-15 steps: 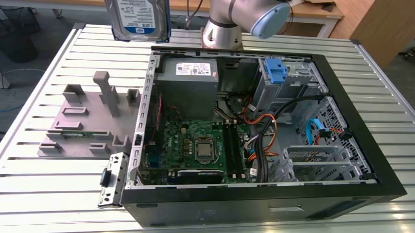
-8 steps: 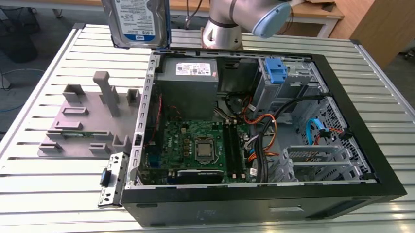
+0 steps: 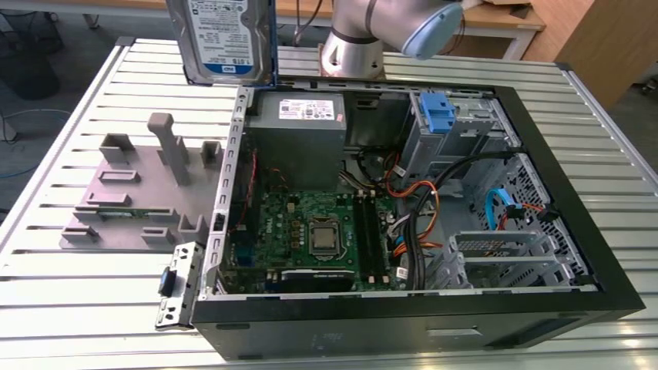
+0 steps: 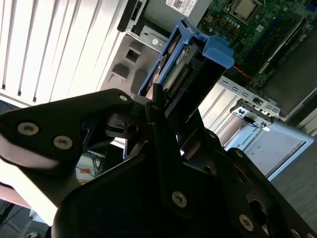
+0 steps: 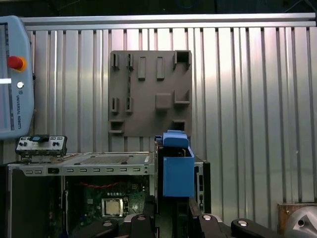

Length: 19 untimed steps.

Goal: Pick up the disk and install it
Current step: 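Pick up the disk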

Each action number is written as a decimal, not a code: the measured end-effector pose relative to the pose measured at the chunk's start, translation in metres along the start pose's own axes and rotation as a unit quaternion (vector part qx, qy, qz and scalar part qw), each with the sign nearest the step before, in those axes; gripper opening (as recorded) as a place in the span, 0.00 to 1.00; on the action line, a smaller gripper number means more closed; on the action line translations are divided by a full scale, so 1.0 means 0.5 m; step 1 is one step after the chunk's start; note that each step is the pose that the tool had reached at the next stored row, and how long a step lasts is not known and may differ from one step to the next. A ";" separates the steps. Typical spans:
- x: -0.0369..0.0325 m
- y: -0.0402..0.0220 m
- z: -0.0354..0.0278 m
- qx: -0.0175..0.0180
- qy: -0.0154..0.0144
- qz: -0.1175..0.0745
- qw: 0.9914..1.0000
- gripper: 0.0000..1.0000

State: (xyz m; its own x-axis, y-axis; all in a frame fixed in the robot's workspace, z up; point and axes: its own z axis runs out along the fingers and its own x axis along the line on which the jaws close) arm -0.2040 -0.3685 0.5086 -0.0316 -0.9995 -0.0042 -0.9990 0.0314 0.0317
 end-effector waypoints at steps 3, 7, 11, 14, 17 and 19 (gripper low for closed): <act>0.002 -0.014 0.004 -0.001 0.000 0.000 1.000 0.35; 0.003 -0.033 0.009 -0.003 0.000 0.000 1.000 0.35; 0.002 -0.057 0.014 -0.004 0.000 0.000 1.000 0.35; 0.002 -0.078 0.016 -0.005 0.000 0.000 1.000 0.35; 0.001 -0.099 0.018 -0.006 0.000 0.000 1.000 0.35; 0.001 -0.110 0.019 -0.007 0.000 0.000 1.000 0.35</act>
State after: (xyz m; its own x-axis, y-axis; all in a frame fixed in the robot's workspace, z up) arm -0.1492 -0.3705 0.4975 -0.0316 -0.9995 -0.0037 -0.9985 0.0314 0.0450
